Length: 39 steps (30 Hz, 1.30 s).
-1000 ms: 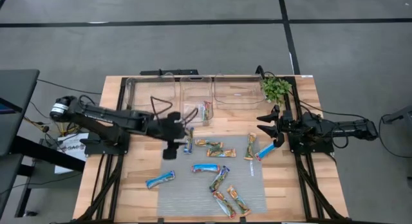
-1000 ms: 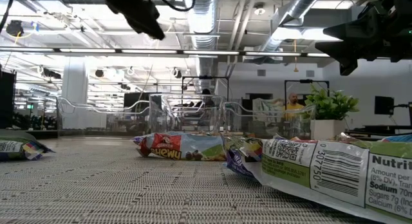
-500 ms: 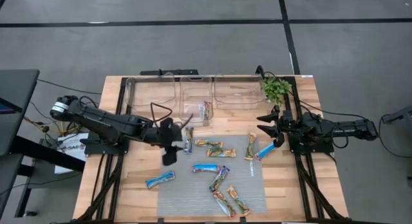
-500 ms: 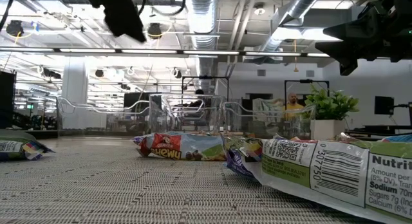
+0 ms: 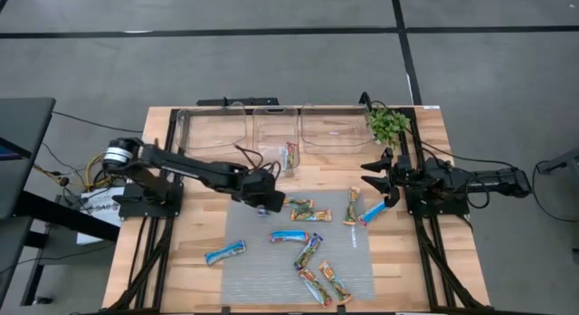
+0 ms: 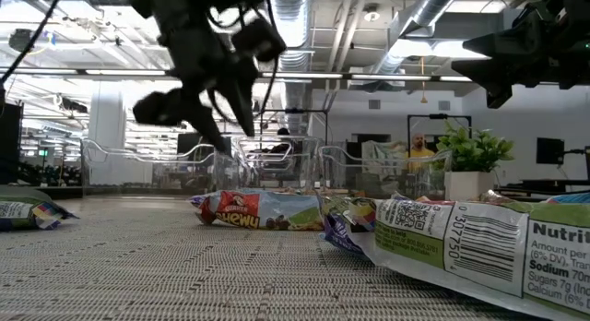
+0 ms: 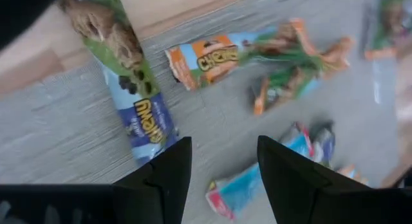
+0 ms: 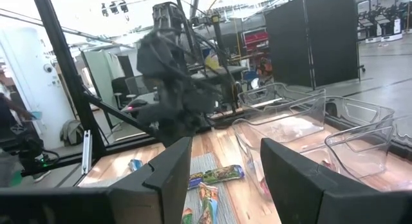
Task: Pick and place Granola Bars by type
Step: Put the blue granola bar into the right transparent bin
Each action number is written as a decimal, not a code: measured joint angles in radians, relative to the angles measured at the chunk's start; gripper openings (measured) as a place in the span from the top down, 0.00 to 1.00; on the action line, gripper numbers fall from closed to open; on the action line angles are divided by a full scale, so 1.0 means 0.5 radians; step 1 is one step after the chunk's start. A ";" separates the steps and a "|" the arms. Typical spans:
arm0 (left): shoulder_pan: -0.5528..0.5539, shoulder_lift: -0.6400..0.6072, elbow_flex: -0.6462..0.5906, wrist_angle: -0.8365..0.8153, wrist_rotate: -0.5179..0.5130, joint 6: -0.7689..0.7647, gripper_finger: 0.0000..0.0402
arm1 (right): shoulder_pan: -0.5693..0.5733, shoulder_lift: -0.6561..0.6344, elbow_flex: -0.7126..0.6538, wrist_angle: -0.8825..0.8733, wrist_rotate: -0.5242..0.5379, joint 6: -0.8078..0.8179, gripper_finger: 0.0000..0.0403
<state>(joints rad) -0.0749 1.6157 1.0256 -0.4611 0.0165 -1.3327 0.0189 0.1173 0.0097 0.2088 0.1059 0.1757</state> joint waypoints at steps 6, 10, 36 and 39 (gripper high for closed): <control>0.042 0.135 0.000 -0.003 -0.006 -0.178 0.58 | 0.000 0.000 0.000 0.000 0.000 0.000 0.55; 0.058 0.148 0.001 -0.047 -0.031 -0.222 0.58 | 0.000 0.000 0.001 -0.001 -0.001 0.000 0.55; -0.063 0.062 0.406 -0.058 0.138 2.250 0.58 | 0.001 0.000 0.001 0.001 -0.002 0.000 0.55; -0.082 0.010 0.400 -0.131 0.058 3.077 0.58 | 0.000 0.000 0.000 -0.002 -0.002 0.000 0.55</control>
<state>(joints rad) -0.1160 1.6205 1.2255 -0.5267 0.0455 0.2060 0.0191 0.1173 0.0097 0.2077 0.1051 0.1757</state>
